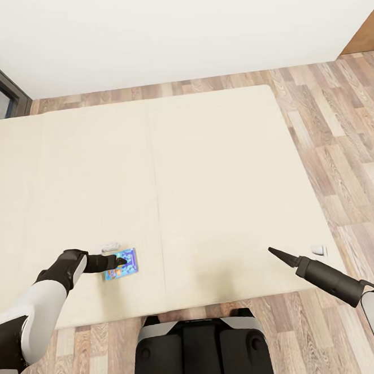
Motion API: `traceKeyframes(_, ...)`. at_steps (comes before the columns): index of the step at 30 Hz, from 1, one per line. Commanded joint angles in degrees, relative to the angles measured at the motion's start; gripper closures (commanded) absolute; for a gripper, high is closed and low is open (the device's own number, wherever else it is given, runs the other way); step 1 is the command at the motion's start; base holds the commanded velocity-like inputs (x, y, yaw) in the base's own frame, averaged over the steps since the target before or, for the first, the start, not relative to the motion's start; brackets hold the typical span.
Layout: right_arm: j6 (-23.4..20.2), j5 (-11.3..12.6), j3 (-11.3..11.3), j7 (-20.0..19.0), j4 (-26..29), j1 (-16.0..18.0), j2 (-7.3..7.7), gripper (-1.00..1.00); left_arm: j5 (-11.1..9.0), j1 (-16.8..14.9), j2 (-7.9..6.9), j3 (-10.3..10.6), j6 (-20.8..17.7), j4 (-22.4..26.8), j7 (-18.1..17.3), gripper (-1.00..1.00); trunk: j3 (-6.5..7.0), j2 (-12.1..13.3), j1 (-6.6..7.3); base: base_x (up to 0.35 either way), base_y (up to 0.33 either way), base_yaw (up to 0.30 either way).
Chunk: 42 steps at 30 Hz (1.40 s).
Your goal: Put all the toys in the child's room - the three board games (two on the bed and one on the table), the two jigsaw puzzles on the table, and the tennis ball on the table - inside the toy box on the table in the child's room.
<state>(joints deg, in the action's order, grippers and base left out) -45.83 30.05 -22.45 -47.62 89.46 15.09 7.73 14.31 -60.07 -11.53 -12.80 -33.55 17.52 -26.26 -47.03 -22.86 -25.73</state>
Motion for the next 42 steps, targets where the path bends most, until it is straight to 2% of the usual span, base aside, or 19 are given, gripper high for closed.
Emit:
traceKeyframes(1,-0.31,0.10,-0.01,-0.11,-0.01,0.03,0.00,-1.00,0.28,0.04,2.82,-0.61,-0.38,0.08,-0.52,-1.00,-0.07,-0.05,-0.05,0.000,0.000,0.000)
traceKeyframes(13,-0.31,0.17,0.02,-0.17,0.01,0.03,0.00,-1.00,0.28,0.04,2.81,-0.64,-0.38,0.12,-0.49,-1.00,-0.07,-0.05,-0.05,0.000,0.000,0.005)
traceKeyframes(26,-0.31,0.35,-0.05,-0.19,0.01,0.03,0.09,-1.00,0.28,0.04,2.83,-0.57,-0.38,0.11,-0.46,-1.00,-0.07,-0.05,-0.05,0.000,0.000,0.087)
traceKeyframes(42,-0.31,0.35,-0.11,-0.19,-0.01,0.02,0.09,-1.00,0.28,0.04,2.86,-0.57,-0.38,0.10,-0.46,-1.00,-0.07,-0.05,-0.05,0.000,-0.097,0.001)
